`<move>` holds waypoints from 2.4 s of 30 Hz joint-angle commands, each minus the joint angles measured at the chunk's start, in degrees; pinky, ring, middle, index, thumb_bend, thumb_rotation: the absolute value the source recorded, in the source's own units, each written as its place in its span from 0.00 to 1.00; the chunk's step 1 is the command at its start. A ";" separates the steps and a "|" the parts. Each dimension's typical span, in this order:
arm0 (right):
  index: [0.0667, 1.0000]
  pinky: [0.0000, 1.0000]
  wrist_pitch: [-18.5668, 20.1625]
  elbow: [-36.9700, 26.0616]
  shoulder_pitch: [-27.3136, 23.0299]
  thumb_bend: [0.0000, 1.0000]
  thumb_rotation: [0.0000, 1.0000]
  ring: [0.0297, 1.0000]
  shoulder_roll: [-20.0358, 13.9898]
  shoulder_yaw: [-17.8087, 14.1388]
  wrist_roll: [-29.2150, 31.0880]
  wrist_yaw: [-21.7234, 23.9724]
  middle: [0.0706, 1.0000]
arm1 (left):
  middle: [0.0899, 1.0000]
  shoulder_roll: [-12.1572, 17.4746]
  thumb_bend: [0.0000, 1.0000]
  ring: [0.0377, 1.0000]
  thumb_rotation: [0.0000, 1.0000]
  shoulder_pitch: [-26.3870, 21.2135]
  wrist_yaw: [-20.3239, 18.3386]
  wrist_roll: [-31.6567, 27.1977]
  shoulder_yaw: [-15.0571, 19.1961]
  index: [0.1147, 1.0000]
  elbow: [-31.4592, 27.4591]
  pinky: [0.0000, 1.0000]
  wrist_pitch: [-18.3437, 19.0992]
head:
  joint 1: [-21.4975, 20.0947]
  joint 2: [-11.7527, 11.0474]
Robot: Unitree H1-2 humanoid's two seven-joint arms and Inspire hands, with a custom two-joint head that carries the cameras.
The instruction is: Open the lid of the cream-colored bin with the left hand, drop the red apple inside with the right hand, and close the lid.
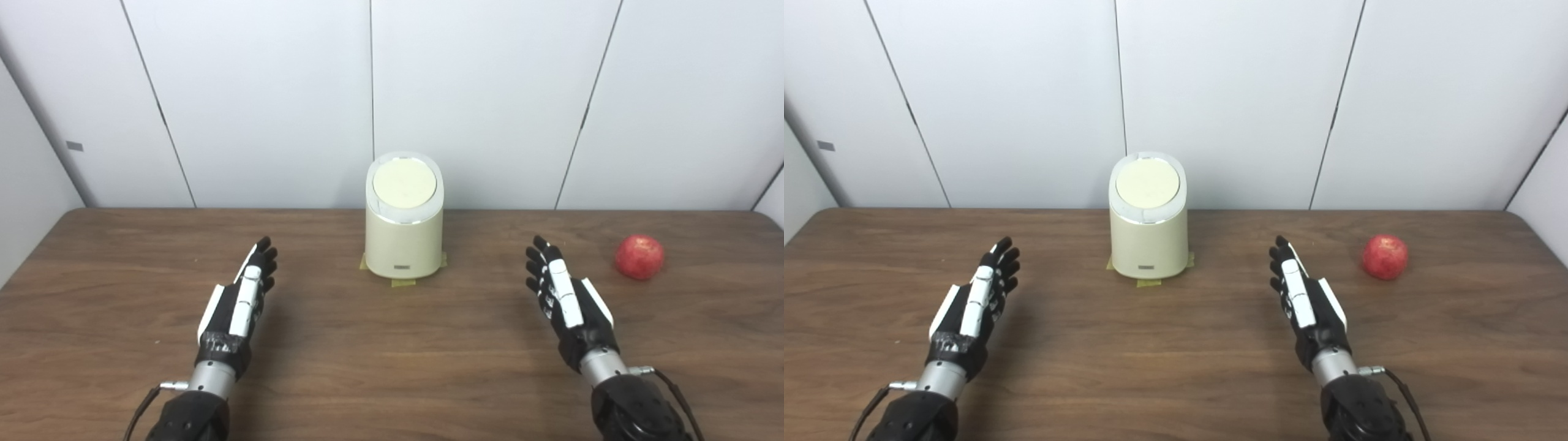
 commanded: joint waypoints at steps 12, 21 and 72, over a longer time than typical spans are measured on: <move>0.99 0.96 -2.95 -1.28 -1.85 0.63 0.94 0.96 -0.39 -0.82 0.35 0.06 0.96 | 0.85 -0.83 0.54 0.89 0.67 -2.22 4.63 7.96 -1.21 0.81 -2.32 0.98 -0.37 | 0.49 -0.06; 0.99 0.96 -2.81 -1.42 -1.62 0.62 0.95 0.97 -0.59 -0.68 0.23 0.31 0.96 | 0.84 -0.71 0.53 0.89 0.68 -2.00 4.43 8.76 -1.52 0.83 -2.22 0.96 -0.72 | 0.66 -0.20; 1.00 0.99 -5.29 3.09 -1.82 0.48 1.00 0.98 1.50 2.57 -2.42 0.59 0.97 | 0.91 1.60 0.82 0.91 0.26 -43.94 -4.04 22.83 -3.54 0.92 21.71 0.89 14.28 | -0.61 -5.74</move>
